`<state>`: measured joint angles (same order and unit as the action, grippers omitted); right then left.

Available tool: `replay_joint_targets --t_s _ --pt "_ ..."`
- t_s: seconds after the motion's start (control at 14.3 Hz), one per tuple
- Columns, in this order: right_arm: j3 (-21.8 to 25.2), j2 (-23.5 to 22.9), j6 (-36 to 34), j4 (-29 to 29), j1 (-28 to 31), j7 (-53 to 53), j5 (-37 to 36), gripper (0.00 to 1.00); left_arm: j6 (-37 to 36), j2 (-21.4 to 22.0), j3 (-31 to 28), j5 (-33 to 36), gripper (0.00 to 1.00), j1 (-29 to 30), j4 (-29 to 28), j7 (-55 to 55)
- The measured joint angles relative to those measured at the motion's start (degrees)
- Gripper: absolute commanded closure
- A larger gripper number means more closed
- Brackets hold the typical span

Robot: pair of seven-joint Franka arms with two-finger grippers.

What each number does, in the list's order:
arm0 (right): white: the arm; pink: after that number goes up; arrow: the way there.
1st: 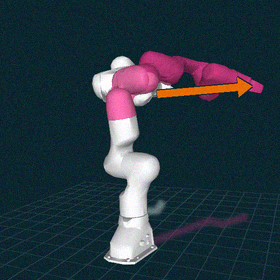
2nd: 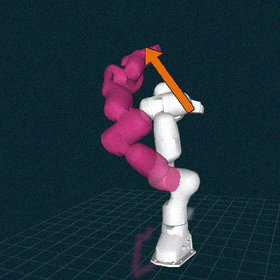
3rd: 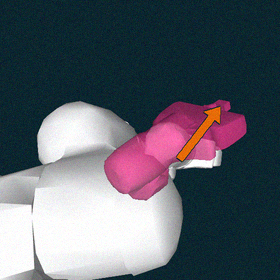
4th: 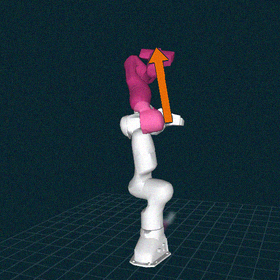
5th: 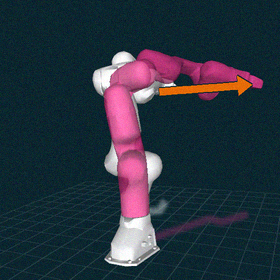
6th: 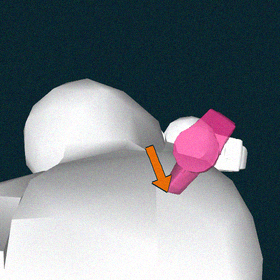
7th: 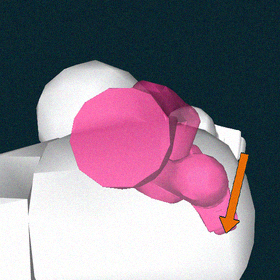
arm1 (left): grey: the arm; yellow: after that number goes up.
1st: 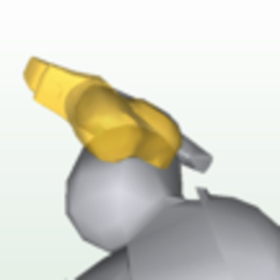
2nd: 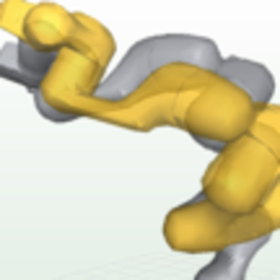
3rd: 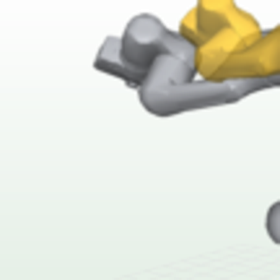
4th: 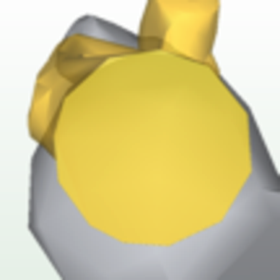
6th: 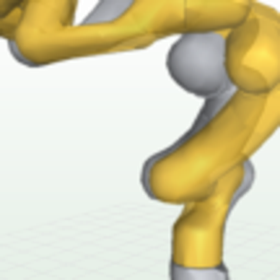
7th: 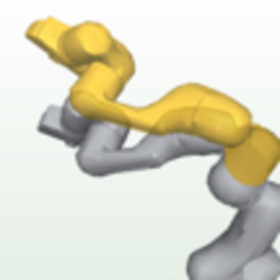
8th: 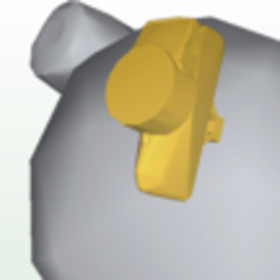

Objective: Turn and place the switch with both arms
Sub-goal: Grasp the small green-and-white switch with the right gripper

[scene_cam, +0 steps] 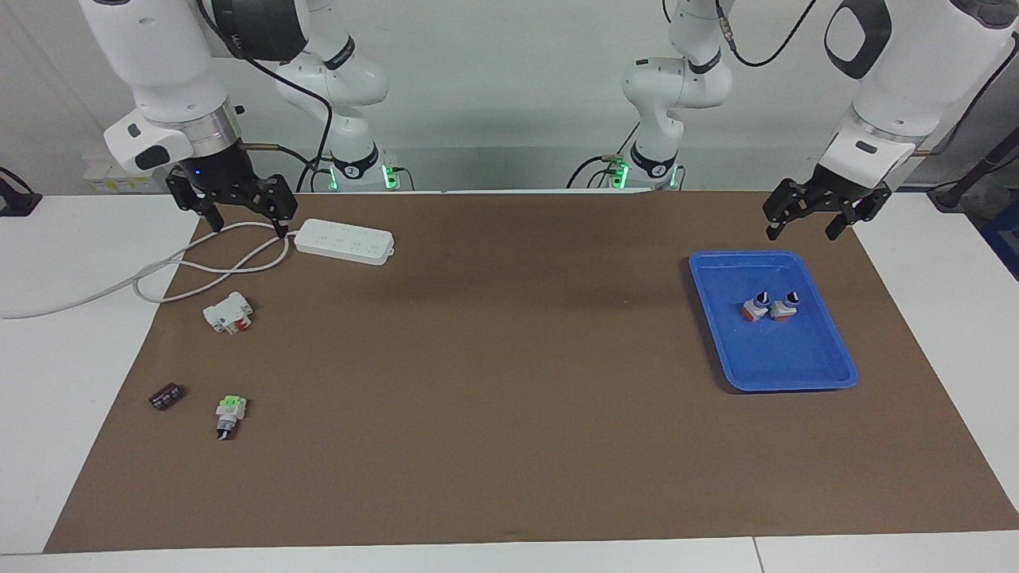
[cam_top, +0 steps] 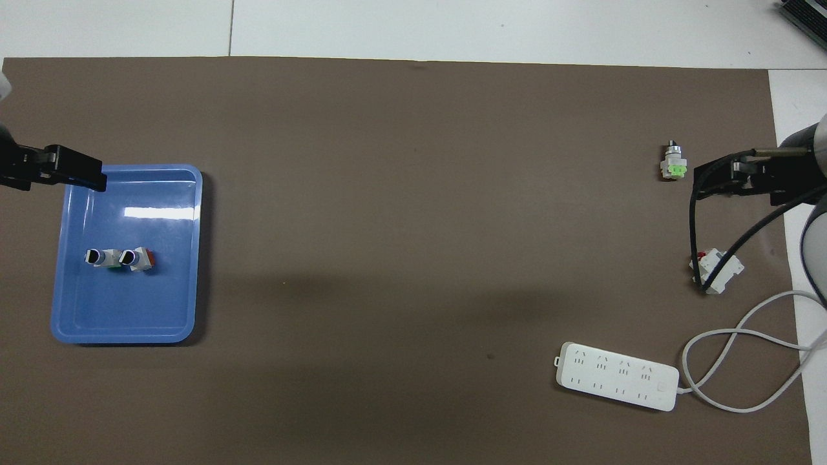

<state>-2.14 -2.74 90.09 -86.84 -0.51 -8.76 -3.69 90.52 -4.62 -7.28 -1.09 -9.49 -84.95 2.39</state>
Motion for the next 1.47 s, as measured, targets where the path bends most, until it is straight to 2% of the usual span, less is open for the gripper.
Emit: replay_joint_targets --t_s 0.49,0.91,1.12,1.47 --pt "0.0 0.0 0.4 0.0 0.0 0.0 0.0 0.0 0.0 0.0 0.0 0.0 0.0 0.0 0.0 0.0" --pt "0.2 -1.3 8.3 -2.4 2.2 0.0 1.1 0.0 0.0 0.0 0.0 0.0 0.0 0.0 0.0 0.0" --pt "0.3 -4.7 14.8 -4.0 4.5 0.0 1.1 0.0 0.0 0.0 0.0 0.0 0.0 0.0 0.0 0.0" --pt "0.3 -14.5 27.6 -4.8 6.9 0.0 1.1 0.0 0.0 0.0 0.0 0.0 0.0 0.0 0.0 0.0"
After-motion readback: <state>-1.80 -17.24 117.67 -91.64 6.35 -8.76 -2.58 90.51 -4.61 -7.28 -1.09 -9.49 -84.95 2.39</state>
